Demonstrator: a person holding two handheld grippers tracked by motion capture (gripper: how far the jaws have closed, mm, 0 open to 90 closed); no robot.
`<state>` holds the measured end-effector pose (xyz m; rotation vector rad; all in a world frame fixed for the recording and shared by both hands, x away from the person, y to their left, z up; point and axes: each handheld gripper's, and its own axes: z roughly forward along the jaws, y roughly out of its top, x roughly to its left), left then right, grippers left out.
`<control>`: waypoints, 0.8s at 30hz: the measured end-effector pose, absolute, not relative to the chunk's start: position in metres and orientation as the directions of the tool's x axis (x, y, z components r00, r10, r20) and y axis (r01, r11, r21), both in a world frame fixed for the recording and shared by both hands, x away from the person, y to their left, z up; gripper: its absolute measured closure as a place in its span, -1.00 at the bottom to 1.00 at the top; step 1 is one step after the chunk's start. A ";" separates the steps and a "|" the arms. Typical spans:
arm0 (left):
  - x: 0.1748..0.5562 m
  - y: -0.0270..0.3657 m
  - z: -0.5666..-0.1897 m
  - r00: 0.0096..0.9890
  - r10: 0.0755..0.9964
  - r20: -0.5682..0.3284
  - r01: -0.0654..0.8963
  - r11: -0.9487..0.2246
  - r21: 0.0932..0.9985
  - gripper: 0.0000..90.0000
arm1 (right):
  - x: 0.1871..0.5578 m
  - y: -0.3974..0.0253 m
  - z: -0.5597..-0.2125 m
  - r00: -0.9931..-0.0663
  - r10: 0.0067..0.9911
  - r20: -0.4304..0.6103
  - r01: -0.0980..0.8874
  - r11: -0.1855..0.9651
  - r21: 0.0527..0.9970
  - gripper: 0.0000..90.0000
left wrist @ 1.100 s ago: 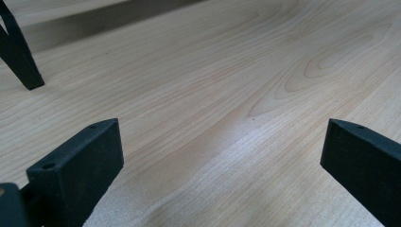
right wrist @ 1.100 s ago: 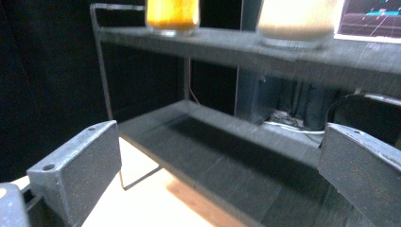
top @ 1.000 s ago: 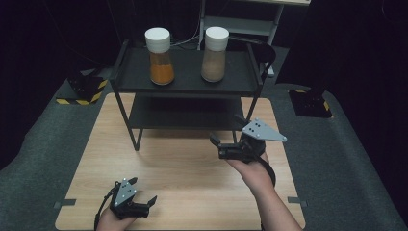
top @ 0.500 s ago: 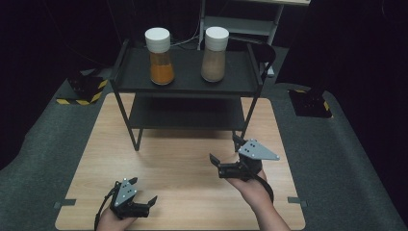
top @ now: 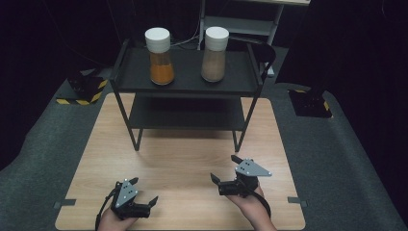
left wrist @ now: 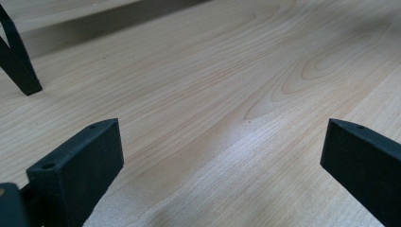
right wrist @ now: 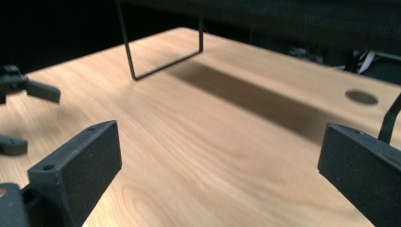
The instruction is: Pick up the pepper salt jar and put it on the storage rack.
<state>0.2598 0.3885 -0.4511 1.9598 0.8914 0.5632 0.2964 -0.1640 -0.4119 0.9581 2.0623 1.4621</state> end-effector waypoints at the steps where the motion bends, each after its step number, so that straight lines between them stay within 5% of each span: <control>1: 0.260 0.388 -0.451 0.640 0.767 0.044 0.366 -0.355 0.860 -1.00 | 0.296 -0.165 -0.415 -0.665 0.746 0.042 0.291 0.207 0.934 -1.00; 24: 0.258 0.382 -0.450 0.652 0.754 0.082 0.348 -0.393 0.851 -0.99 | 0.279 -0.165 -0.463 -0.619 0.786 0.015 0.334 0.246 0.910 -0.99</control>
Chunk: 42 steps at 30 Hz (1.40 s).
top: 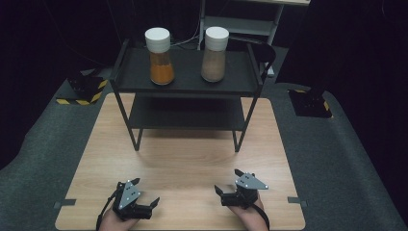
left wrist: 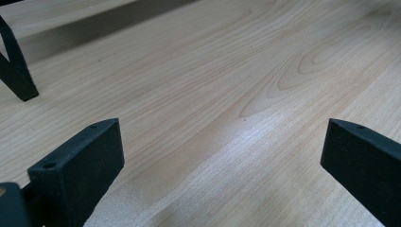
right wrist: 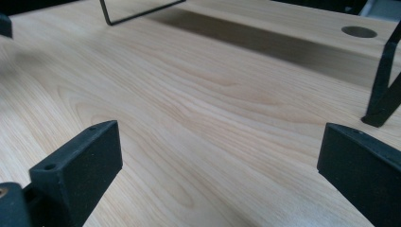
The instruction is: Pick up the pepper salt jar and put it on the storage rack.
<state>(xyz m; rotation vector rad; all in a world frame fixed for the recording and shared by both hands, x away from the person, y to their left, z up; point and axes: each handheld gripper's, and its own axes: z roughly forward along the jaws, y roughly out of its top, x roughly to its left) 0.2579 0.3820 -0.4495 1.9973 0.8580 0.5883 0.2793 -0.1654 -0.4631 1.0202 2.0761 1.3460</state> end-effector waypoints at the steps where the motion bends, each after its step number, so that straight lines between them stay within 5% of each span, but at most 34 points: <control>1: 0.258 0.382 -0.450 0.652 0.754 0.082 0.348 -0.393 0.851 -0.99 | 0.278 -0.164 -0.464 -0.614 0.789 0.013 0.336 0.247 0.909 -0.98; 17: 0.260 0.371 -0.443 0.642 0.757 0.118 0.379 -0.448 0.810 -0.99 | 0.258 -0.172 -0.467 -0.590 0.807 -0.030 0.329 0.274 0.904 -0.97; 27: 0.264 0.377 -0.441 0.738 0.662 0.134 0.318 -0.516 0.796 -0.99 | 0.259 -0.177 -0.467 -0.593 0.805 -0.009 0.341 0.261 0.903 -0.97; 42: 0.267 0.385 -0.445 0.716 0.695 0.068 0.345 -0.437 0.831 -0.99 | 0.259 -0.177 -0.466 -0.600 0.800 -0.013 0.339 0.269 0.902 -0.97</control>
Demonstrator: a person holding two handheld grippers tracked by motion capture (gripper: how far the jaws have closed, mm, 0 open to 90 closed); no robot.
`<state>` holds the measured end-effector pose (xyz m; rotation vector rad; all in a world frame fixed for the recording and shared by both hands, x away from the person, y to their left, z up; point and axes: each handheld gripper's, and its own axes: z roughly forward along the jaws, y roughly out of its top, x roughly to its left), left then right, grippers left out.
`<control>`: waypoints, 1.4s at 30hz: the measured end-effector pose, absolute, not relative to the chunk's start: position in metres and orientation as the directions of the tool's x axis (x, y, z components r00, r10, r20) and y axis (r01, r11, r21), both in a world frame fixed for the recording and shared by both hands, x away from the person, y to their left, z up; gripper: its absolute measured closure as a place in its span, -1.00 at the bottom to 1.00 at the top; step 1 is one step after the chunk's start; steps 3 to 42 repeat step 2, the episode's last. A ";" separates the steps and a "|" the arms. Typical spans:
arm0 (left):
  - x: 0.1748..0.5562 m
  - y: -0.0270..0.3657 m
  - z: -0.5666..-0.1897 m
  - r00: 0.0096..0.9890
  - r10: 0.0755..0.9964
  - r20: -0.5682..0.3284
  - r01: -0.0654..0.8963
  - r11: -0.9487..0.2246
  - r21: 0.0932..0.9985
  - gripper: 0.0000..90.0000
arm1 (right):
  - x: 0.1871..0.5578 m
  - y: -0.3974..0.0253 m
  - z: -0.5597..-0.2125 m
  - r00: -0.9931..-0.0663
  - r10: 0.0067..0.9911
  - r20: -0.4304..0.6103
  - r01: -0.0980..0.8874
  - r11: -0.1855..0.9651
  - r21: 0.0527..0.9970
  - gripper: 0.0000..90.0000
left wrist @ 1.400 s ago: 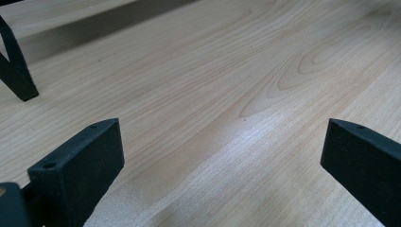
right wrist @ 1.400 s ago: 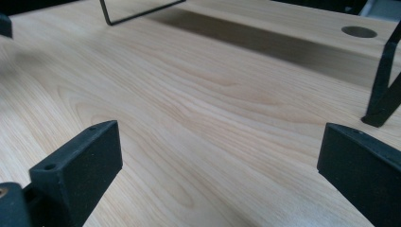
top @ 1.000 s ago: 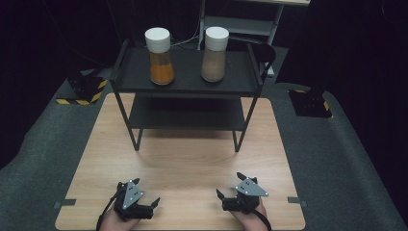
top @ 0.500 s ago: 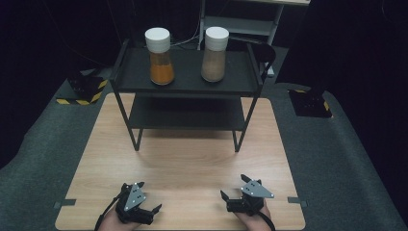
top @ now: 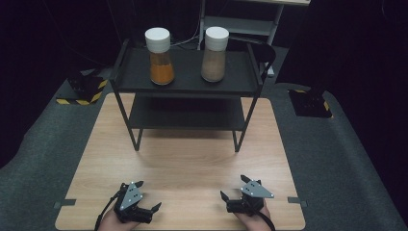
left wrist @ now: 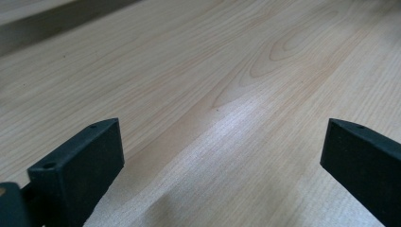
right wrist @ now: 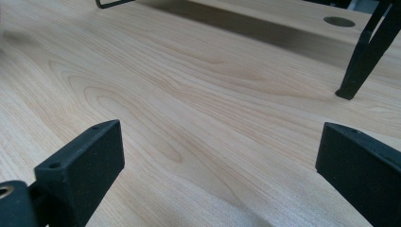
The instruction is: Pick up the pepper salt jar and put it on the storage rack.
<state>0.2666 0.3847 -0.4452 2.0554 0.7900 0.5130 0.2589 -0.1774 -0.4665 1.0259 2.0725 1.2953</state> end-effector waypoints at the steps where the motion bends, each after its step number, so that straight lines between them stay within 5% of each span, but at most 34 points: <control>1: 0.268 0.385 -0.445 0.715 0.697 0.060 0.348 -0.429 0.833 -0.99 | 0.258 -0.178 -0.467 -0.598 0.801 -0.013 0.338 0.268 0.902 -0.97; 42: 0.268 0.385 -0.445 0.715 0.697 0.060 0.348 -0.429 0.833 -0.99 | 0.258 -0.178 -0.467 -0.598 0.802 -0.010 0.338 0.263 0.903 -0.97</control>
